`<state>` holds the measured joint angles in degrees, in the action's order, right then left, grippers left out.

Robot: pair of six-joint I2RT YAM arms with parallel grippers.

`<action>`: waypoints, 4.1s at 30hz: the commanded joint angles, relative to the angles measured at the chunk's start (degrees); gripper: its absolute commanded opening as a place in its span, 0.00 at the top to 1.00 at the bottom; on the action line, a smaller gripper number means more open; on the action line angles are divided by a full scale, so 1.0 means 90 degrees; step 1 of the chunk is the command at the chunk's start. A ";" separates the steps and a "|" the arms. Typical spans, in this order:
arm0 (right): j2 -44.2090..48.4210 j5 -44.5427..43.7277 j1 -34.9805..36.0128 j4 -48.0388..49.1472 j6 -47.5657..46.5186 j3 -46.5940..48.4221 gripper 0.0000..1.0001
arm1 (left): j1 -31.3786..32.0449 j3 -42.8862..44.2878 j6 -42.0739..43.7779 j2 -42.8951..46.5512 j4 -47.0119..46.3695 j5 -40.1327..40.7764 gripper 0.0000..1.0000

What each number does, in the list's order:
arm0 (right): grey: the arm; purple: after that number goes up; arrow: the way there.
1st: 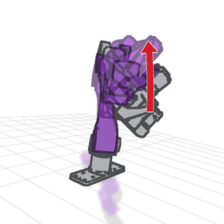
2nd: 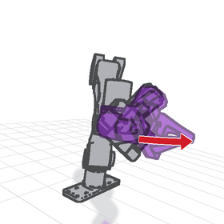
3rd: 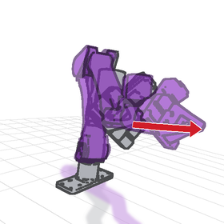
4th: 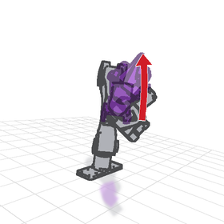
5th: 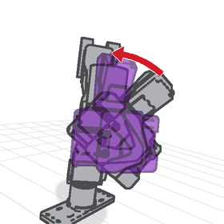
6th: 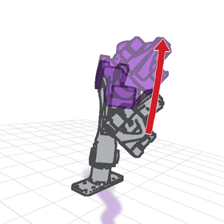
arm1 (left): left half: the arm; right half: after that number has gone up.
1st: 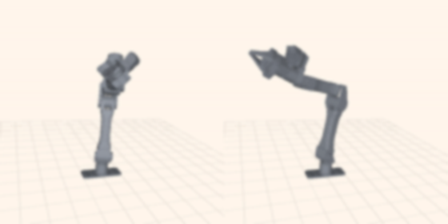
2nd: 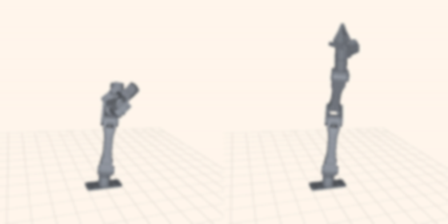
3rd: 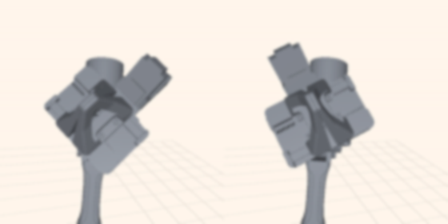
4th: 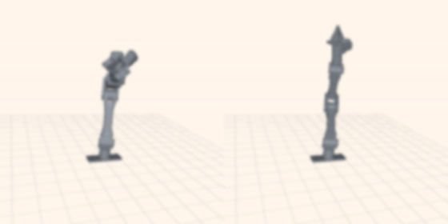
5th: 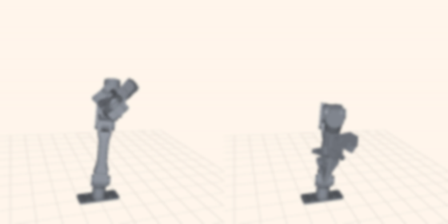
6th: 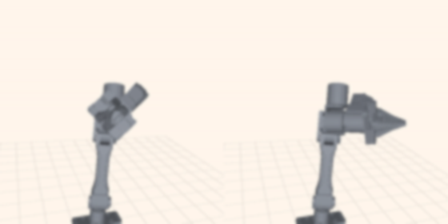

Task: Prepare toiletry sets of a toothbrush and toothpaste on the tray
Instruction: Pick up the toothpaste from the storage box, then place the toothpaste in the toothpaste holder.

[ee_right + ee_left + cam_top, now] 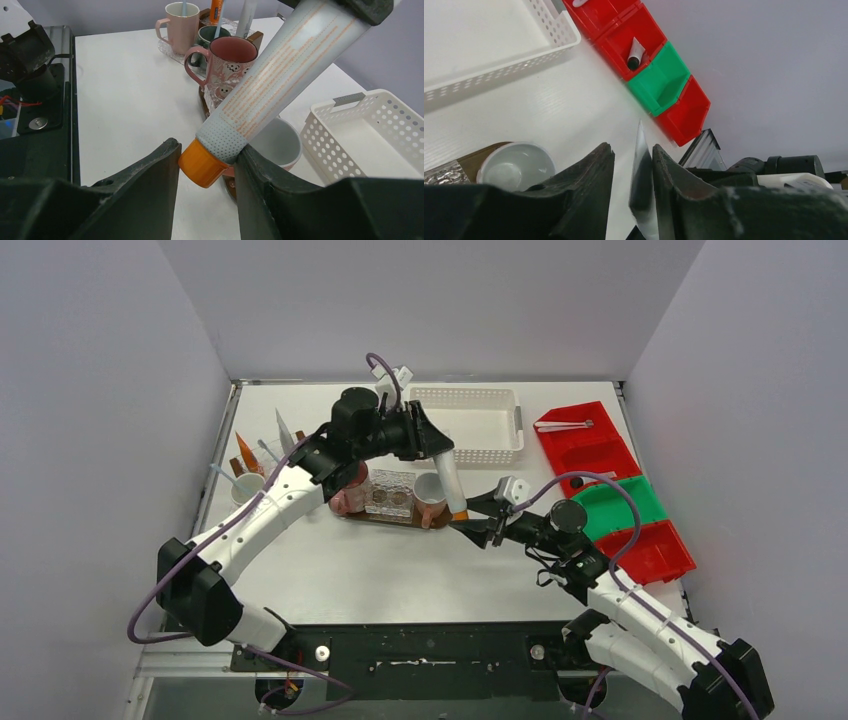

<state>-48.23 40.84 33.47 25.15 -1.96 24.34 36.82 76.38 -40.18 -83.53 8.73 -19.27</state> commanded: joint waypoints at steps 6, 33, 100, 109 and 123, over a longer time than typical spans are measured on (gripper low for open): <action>0.0229 -0.0287 0.0050 0.0409 -0.0309 0.0197 0.98 | 0.0050 0.0223 0.0246 0.0176 -0.0449 -0.0155 1.00; 0.1171 -0.2522 0.0040 0.0572 0.0002 -0.0241 0.14 | -0.0052 -0.1735 0.2896 0.2256 -0.1632 0.2326 1.00; 0.1288 -0.2424 0.0032 0.0879 0.0022 -0.0564 0.00 | -0.1783 -0.3627 0.4367 0.1356 -0.4876 -0.1126 1.00; 0.1247 -0.2399 0.0036 0.0897 0.0022 -0.0575 0.00 | -0.1824 -0.3836 0.4355 0.1293 -0.5412 -0.1254 1.00; 0.1208 -0.2351 0.0031 0.0917 0.0003 -0.0592 0.00 | -0.1894 -0.3945 0.4431 0.1049 -0.5564 -0.1386 1.00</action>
<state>-37.04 18.90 33.85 28.40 -1.04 19.57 20.14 40.66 -1.10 -73.63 -35.53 -30.11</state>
